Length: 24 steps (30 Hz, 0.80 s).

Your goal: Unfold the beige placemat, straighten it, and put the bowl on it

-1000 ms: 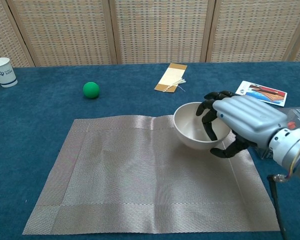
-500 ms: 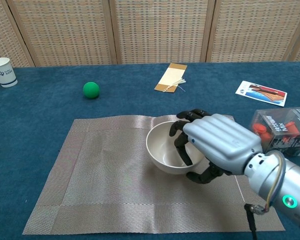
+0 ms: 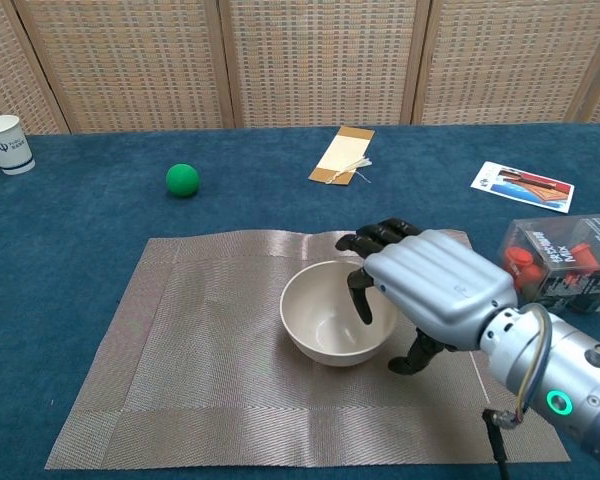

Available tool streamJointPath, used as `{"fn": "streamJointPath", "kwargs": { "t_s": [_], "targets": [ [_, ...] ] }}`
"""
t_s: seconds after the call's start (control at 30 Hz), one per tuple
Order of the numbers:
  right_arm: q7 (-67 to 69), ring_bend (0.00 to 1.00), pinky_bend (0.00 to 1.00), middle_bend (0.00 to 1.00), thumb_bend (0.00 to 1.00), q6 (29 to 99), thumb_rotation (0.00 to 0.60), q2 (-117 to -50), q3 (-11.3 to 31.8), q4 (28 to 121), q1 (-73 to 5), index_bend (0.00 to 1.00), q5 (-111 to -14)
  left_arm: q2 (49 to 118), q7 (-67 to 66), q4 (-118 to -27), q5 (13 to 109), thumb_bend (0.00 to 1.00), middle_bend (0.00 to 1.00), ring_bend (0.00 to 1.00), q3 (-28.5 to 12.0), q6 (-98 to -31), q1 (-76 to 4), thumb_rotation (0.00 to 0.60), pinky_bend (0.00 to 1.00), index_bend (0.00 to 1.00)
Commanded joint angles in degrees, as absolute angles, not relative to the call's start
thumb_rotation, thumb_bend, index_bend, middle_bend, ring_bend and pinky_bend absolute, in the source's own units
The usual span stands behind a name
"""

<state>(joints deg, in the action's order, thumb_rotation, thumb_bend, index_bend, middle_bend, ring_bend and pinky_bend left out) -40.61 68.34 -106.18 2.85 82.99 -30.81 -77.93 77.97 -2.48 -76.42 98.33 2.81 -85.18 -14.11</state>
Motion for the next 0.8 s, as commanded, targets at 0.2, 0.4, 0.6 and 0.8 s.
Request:
{"fn": "streamJointPath", "kwargs": {
  "t_s": [0.2,0.4,0.6,0.8],
  "targets": [
    [-46.71,0.0,0.01,0.06,0.24,71.04,0.6,-101.25,4.15,89.96,-29.07,0.44,-75.59,78.54,-4.14,-75.4,99.55,0.23,0.0,0.0,3.12,-85.85,-14.03,0.6,0.0,0.0],
    [-47.58,0.0,0.01,0.05,0.24,75.08,0.6,-96.02,5.24,94.54,-27.28,0.42,-76.31,78.06,-4.07,-76.6,98.51,0.23,0.0,0.0,3.05,-85.14,-13.84,0.6,0.0,0.0],
    [-41.71,0.0,0.0,0.03,0.23,79.72,0.6,-88.31,6.56,99.1,-24.47,0.35,-78.49,77.89,-4.66,-77.29,98.52,0.23,0.0,0.0,2.9,-85.82,-13.5,0.6,0.0,0.0],
    [-30.68,0.0,0.0,0.0,0.17,83.15,0.6,-81.17,7.28,98.78,-20.81,0.22,-79.53,77.74,-4.85,-77.86,97.72,0.23,0.0,0.0,2.59,-86.25,-12.91,0.6,0.0,0.0]
  ]
}}
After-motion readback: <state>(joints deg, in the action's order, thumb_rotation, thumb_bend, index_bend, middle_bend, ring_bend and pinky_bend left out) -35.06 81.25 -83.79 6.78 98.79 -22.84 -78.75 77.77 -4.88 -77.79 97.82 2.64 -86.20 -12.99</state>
